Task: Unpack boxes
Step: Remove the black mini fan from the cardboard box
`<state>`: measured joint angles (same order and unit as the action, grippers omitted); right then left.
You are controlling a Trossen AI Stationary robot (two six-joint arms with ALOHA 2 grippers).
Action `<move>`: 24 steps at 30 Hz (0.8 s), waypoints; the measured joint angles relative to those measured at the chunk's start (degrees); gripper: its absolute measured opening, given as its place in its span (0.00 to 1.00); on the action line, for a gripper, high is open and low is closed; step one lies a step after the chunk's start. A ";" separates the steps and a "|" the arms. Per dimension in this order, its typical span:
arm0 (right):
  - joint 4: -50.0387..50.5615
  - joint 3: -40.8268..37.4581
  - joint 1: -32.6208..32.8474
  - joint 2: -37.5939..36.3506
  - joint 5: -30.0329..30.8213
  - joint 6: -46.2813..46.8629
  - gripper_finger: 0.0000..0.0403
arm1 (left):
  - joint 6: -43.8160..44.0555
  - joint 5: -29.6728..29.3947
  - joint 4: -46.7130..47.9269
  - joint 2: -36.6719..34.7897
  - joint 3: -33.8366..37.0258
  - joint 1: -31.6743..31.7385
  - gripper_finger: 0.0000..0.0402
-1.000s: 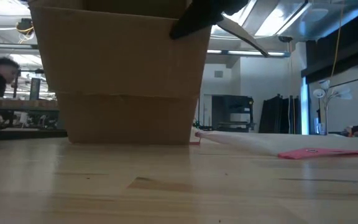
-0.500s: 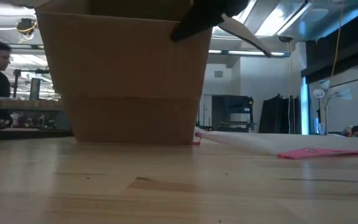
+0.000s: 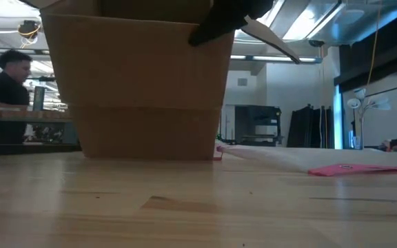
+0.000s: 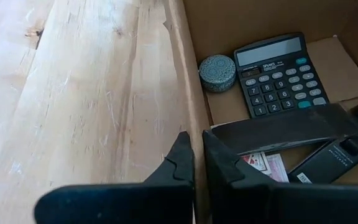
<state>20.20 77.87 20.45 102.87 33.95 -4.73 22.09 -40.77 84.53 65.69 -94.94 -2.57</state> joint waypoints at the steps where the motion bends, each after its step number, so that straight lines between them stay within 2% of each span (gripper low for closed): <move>1: 0.01 0.00 0.00 0.02 -0.04 0.00 0.02 | -0.51 -0.21 -1.64 0.28 0.32 0.02 0.35; 4: 0.13 0.00 0.00 0.00 -0.06 0.02 0.02 | -2.84 -0.60 -5.01 1.26 1.44 0.00 0.35; 8: 0.21 0.00 0.00 0.02 0.12 -0.04 0.02 | -4.09 -2.16 -3.82 3.23 2.10 0.57 0.34; 11: 0.17 0.01 0.00 0.00 0.46 -0.03 0.03 | -4.06 -4.92 -3.01 4.51 3.02 1.04 0.28; 13: 0.15 0.02 0.00 0.00 0.47 0.73 0.05 | -4.06 -5.76 -3.64 4.72 4.10 1.25 0.20; 17: 0.33 0.02 0.15 0.00 1.72 4.01 0.11 | -3.08 -5.81 -4.59 4.65 5.11 -0.25 0.04; 21: 5.87 2.82 1.56 -0.66 4.30 3.84 0.21 | 0.37 -7.20 -4.18 4.58 5.32 -3.59 0.03; 24: 7.11 7.82 3.23 -1.58 4.79 3.58 0.29 | 4.02 -8.89 -2.62 4.61 5.46 -6.69 0.02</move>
<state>27.31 85.69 23.68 101.30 38.74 -1.15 26.11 -49.67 81.91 70.30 -89.47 -9.25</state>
